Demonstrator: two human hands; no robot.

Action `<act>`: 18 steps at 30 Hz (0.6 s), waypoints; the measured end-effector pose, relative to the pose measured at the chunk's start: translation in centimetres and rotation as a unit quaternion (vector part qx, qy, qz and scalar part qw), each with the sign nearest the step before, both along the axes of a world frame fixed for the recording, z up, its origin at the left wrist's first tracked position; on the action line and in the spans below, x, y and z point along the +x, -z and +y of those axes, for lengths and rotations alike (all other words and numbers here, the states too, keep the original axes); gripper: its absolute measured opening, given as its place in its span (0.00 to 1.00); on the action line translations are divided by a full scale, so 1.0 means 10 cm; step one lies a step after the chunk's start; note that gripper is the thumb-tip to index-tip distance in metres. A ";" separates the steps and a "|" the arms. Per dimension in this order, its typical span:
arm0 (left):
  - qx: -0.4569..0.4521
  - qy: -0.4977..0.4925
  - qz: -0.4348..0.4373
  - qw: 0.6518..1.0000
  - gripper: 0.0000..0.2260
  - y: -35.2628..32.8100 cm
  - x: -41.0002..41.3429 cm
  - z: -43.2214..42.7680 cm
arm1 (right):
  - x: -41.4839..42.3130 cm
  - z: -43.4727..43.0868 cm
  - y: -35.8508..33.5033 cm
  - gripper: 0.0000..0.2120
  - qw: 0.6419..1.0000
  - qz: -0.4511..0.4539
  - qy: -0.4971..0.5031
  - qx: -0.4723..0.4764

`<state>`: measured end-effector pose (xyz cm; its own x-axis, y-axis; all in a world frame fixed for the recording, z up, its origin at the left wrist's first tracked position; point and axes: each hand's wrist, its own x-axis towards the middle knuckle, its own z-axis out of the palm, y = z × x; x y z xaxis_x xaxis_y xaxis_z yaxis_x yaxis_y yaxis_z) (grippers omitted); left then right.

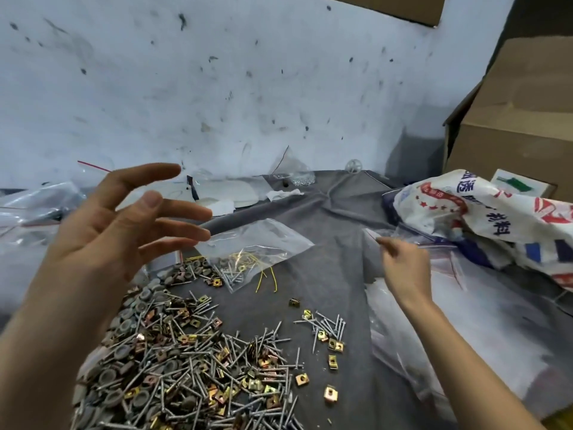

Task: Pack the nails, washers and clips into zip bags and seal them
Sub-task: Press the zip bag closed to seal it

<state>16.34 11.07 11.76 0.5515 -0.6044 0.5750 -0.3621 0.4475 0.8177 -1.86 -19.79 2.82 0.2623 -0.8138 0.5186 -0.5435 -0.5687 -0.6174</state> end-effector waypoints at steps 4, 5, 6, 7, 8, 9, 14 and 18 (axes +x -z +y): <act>0.041 -0.038 0.006 0.998 0.11 0.06 -0.07 -0.06 | 0.28 0.59 -0.64 0.15 0.949 -0.223 -0.215 0.066; 0.066 -0.036 0.003 0.997 0.09 0.09 -0.10 -0.10 | 0.37 0.76 -0.78 0.14 0.926 -0.235 -0.284 0.083; 0.091 -0.034 0.002 0.995 0.09 0.11 -0.14 -0.13 | 0.45 0.93 -0.91 0.13 0.905 -0.229 -0.347 0.090; 0.110 -0.034 0.006 0.993 0.10 0.13 -0.15 -0.17 | 0.55 1.08 -1.00 0.12 0.889 -0.207 -0.399 0.089; 0.123 -0.033 0.015 0.992 0.11 0.14 -0.17 -0.20 | 0.64 1.22 -1.07 0.11 0.877 -0.175 -0.439 0.092; 0.131 -0.031 0.030 0.990 0.13 0.16 -0.18 -0.24 | 0.72 1.31 -1.12 0.11 0.864 -0.137 -0.473 0.099; 0.085 -0.042 0.134 0.986 0.15 0.21 -0.12 -0.31 | 0.90 1.43 -1.11 0.14 0.781 0.006 -0.607 0.146; 0.085 -0.021 0.167 0.982 0.12 0.20 -0.08 -0.29 | 0.91 1.32 -1.00 0.14 0.791 0.027 -0.596 0.134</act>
